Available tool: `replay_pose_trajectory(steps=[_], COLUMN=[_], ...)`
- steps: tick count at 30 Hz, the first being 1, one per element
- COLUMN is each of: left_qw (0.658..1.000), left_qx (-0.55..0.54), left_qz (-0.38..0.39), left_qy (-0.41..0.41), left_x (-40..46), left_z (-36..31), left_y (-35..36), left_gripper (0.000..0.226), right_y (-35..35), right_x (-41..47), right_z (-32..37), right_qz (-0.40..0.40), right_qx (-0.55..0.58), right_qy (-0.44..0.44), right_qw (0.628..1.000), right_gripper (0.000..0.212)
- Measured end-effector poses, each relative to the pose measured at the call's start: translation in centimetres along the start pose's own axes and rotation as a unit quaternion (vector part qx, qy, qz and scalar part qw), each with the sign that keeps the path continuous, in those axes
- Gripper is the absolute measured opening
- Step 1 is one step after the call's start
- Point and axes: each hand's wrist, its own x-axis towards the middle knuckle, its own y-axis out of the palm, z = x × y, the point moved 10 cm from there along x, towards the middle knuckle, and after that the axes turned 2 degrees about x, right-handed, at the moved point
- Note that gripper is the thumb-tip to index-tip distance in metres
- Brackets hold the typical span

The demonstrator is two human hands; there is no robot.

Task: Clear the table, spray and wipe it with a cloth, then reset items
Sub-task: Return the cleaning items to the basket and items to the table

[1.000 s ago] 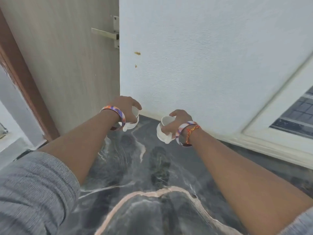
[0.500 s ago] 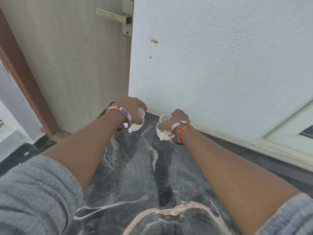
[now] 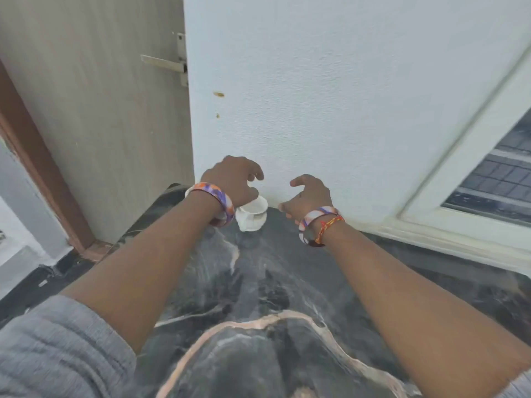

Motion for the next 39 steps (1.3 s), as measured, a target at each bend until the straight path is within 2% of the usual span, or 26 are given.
replay_pose_trajectory(steps=[5,8,11,12,15,17,21,26,34,39], left_qw=[0.998,0.995,0.99,0.989,0.979,0.971,0.949,0.927,0.883,0.867], left_qx=[0.001,0.008,0.017,0.02,0.026,0.028,0.051,0.029,0.034,0.021], left_qz=[0.046,0.071,0.086,0.091,0.121,0.137,0.181,0.216,0.262,0.284], left_qy=[0.041,0.068,0.106,0.117,0.164,0.195,0.254,0.304,0.387,0.409], left_x=[-3.4,-5.6,-8.4,-9.3,-13.3,-16.1,-22.4,-28.0,-32.5,-32.7], left_z=[-8.4,-14.1,-21.1,-23.2,-31.2,-36.3,-46.4,-56.7,-68.7,-76.2], left_y=[3.2,5.5,8.2,9.1,12.8,15.4,21.2,25.8,32.6,38.2], left_gripper=[0.029,0.03,0.03,0.031,0.034,0.037,0.034,0.033,0.036,0.036], right_y=[-6.7,-10.7,-14.9,-16.2,-22.0,-25.2,-33.1,-41.9,-49.1,-55.3], right_x=[-4.8,-8.3,-12.6,-13.8,-18.2,-21.1,-28.4,-35.2,-39.3,-40.3], right_z=[-4.3,-8.3,-13.2,-14.6,-19.4,-22.9,-30.6,-39.0,-49.3,-56.4], right_qz=[0.004,0.002,0.031,0.038,0.024,0.034,-0.014,-0.05,-0.075,-0.116], right_qx=[0.032,0.071,0.132,0.114,-0.035,-0.074,-0.048,-0.025,-0.015,0.012], right_qy=[0.004,0.043,0.104,0.103,0.066,0.059,0.086,0.152,0.2,0.247], right_qw=[0.999,0.997,0.985,0.987,0.997,0.995,0.995,0.987,0.977,0.962], right_gripper=[0.03,0.02,0.034,0.035,0.041,0.05,0.044,0.044,0.042,0.024])
